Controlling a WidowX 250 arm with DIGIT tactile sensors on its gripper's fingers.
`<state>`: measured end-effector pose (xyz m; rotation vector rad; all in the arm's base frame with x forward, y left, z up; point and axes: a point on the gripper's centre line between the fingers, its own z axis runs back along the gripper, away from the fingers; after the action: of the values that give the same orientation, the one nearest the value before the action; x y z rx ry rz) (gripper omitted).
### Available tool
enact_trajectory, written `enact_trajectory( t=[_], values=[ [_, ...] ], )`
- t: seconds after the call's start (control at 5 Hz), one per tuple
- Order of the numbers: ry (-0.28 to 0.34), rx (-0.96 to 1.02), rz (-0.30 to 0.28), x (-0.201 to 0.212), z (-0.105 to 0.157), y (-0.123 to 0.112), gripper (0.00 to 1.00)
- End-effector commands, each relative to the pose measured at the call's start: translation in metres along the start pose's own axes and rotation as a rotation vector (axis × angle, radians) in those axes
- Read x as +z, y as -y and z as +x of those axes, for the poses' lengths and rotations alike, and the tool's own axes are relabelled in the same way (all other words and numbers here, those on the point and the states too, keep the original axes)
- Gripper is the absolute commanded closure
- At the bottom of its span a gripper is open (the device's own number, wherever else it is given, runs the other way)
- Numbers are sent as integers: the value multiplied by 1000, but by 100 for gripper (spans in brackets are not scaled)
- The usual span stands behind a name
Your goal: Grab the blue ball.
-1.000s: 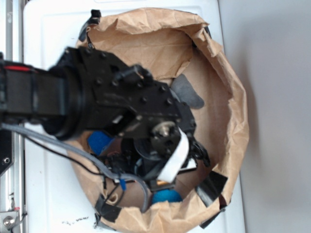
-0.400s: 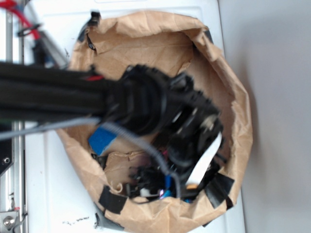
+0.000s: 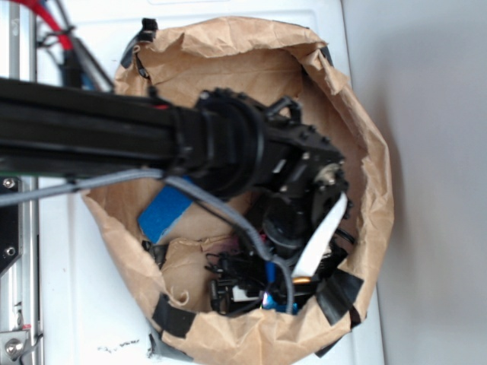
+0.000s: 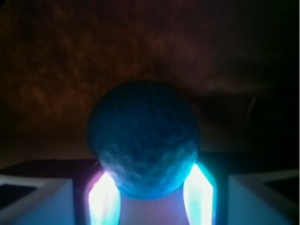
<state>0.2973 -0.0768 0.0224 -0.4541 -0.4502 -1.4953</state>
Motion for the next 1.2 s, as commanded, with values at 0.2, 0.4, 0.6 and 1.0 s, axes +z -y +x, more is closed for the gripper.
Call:
enact_trajectory(
  t=[0.2,0.4,0.6,1.0],
  values=[
    [-219,235,273,71,7,-2,100],
    [-389,470,248,84,3,-4,100],
    [-516,753,190,97,-5,7,100],
    [-468,781,268,134,3,52,100]
  ],
)
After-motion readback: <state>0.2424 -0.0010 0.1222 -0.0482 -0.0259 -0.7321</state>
